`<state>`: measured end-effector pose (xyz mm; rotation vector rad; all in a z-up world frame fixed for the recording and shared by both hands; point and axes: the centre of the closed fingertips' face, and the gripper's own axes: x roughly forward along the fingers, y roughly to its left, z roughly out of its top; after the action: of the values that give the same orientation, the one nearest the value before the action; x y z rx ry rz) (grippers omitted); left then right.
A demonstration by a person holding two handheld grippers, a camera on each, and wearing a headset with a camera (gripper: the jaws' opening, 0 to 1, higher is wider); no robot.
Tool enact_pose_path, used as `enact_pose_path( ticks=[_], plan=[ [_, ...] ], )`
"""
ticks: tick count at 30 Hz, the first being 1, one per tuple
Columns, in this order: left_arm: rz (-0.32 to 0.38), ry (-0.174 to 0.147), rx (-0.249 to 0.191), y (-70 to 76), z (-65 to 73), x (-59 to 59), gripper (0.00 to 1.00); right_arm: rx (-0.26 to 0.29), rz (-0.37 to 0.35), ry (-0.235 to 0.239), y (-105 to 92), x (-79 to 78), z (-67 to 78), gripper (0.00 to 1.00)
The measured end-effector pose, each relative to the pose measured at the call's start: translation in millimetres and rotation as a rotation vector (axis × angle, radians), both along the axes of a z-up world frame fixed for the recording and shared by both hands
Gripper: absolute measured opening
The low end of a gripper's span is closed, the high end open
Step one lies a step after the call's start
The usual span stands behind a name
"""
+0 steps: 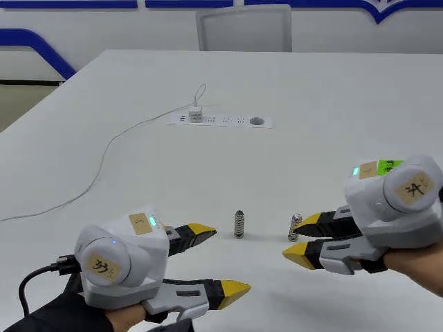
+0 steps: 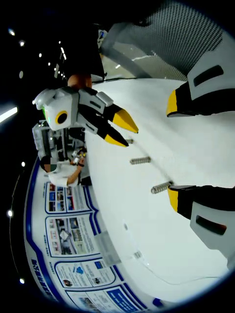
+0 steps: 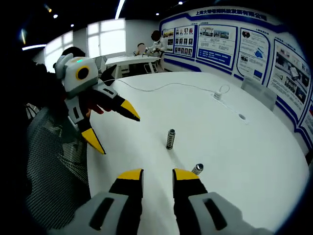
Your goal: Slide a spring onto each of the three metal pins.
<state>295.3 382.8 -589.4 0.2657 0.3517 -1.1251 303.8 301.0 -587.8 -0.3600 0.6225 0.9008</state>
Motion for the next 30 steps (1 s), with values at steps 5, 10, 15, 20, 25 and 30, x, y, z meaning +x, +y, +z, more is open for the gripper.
enact_pose_path(
  ticks=[5,10,15,20,25,30],
  plan=[
    [0.000,0.000,0.001,0.1,-0.1,0.0,0.58,0.019,-0.054,-0.006,-19.5,-2.2,2.5,0.25],
    [0.001,0.002,0.002,0.3,-0.3,0.4,0.58,0.029,-0.099,-0.008,-39.3,-6.9,1.3,0.26],
    [0.000,0.002,0.003,-0.2,-0.4,0.2,0.59,0.039,-0.154,-0.013,-61.5,-7.4,0.1,0.27],
    [0.001,0.003,0.004,-0.2,-0.7,0.2,0.59,0.037,-0.193,-0.024,-80.6,-5.9,-0.9,0.29],
    [0.004,0.005,0.005,0.3,-1.0,0.3,0.60,0.037,-0.218,-0.043,-97.6,-6.1,-1.5,0.32],
    [0.006,0.006,0.008,0.6,-1.6,0.4,0.60,0.039,-0.228,-0.059,-108.7,-7.2,-4.5,0.37]
  ],
)
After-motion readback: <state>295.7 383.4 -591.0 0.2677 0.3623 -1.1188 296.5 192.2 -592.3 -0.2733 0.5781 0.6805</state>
